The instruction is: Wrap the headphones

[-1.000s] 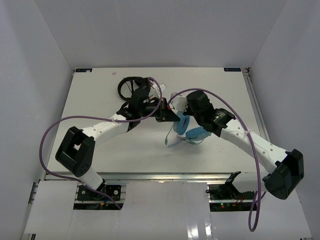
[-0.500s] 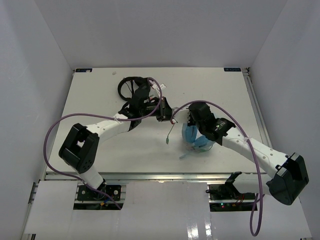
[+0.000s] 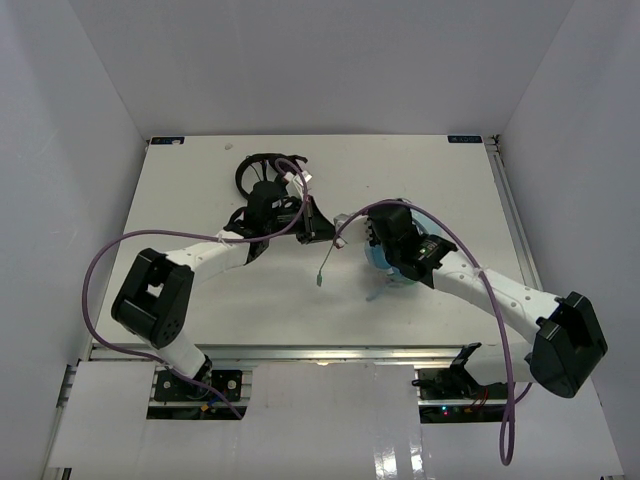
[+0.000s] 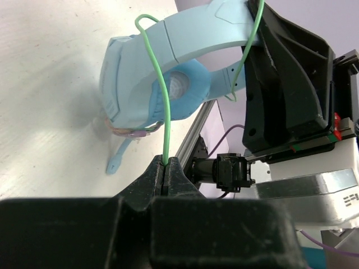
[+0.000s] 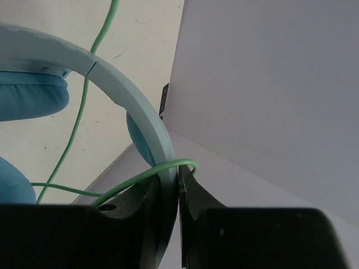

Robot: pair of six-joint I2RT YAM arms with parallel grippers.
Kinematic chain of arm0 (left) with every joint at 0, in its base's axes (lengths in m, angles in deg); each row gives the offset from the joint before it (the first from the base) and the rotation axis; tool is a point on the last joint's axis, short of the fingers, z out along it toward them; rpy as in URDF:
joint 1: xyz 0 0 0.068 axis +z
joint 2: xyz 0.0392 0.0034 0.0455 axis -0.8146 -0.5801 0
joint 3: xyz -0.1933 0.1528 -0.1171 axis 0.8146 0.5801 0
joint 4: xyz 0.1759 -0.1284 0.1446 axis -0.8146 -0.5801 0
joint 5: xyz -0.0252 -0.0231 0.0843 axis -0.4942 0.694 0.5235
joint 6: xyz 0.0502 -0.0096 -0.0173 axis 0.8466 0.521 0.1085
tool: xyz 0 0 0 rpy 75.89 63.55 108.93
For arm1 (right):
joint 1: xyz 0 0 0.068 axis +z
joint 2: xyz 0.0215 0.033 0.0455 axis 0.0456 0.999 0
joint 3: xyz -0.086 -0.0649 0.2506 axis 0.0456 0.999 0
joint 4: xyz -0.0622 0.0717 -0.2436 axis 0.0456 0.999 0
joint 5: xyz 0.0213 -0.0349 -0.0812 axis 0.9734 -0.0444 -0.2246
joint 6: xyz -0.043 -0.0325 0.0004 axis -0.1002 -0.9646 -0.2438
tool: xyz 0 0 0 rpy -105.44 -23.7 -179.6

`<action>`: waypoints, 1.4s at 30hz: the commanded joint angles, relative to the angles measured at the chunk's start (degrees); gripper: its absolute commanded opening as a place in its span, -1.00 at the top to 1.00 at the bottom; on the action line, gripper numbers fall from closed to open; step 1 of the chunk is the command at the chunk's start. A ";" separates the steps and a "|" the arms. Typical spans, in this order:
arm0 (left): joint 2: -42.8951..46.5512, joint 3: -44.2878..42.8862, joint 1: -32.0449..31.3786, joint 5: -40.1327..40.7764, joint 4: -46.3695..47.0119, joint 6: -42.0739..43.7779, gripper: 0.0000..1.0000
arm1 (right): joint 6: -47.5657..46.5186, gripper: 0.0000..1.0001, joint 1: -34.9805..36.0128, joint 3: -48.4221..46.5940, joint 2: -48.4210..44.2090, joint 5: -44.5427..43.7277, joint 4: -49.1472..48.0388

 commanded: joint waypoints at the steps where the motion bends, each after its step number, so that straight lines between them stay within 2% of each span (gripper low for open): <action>1: 1.02 1.18 0.05 -2.26 3.46 0.40 1.00 | -6.15 0.85 3.01 0.37 1.67 -2.70 1.92; 3: -0.18 1.74 0.05 -4.09 4.93 -0.23 1.00 | -8.49 0.85 3.07 2.72 0.82 -1.21 -2.64; 8: -1.58 3.10 0.15 -5.35 8.00 0.23 1.00 | -4.10 0.85 5.89 0.14 3.72 1.47 4.37; 11: -1.07 3.12 0.41 -5.34 6.81 2.01 1.00 | -5.23 0.85 6.24 0.95 3.38 1.85 -0.17; 15: 0.58 5.09 2.72 -4.91 7.21 2.20 1.00 | -2.28 0.84 9.20 1.14 3.20 3.62 3.94; 17: 1.85 6.17 4.23 -4.66 8.61 1.39 1.00 | -3.38 0.85 9.34 3.65 2.12 2.63 0.69; 19: 3.44 6.87 5.12 -3.97 9.58 1.30 1.00 | -1.23 0.85 7.88 2.44 0.46 5.73 0.73; 20: 4.27 6.81 5.85 -3.39 9.55 1.39 1.00 | 0.20 0.85 7.35 1.36 -0.84 10.37 2.64; 22: 4.52 5.57 6.30 -3.83 10.17 1.21 1.00 | 2.89 0.85 7.23 -0.79 -1.64 15.11 8.04; 26: 3.30 1.57 6.47 -5.64 11.95 -0.92 1.00 | 5.29 0.84 5.94 -2.35 -2.84 20.02 11.21; 30: 1.50 -1.75 6.38 -7.14 13.61 -4.12 1.00 | 7.66 0.85 4.55 -5.23 -3.47 29.69 17.24; 36: -1.67 -3.90 5.19 -10.90 16.03 -9.27 1.00 | 8.50 0.85 4.14 -6.21 -2.02 31.47 17.82; 42: -5.51 -9.02 2.91 -15.06 7.56 -5.60 1.00 | 9.50 0.84 4.12 -8.84 -0.17 33.55 18.86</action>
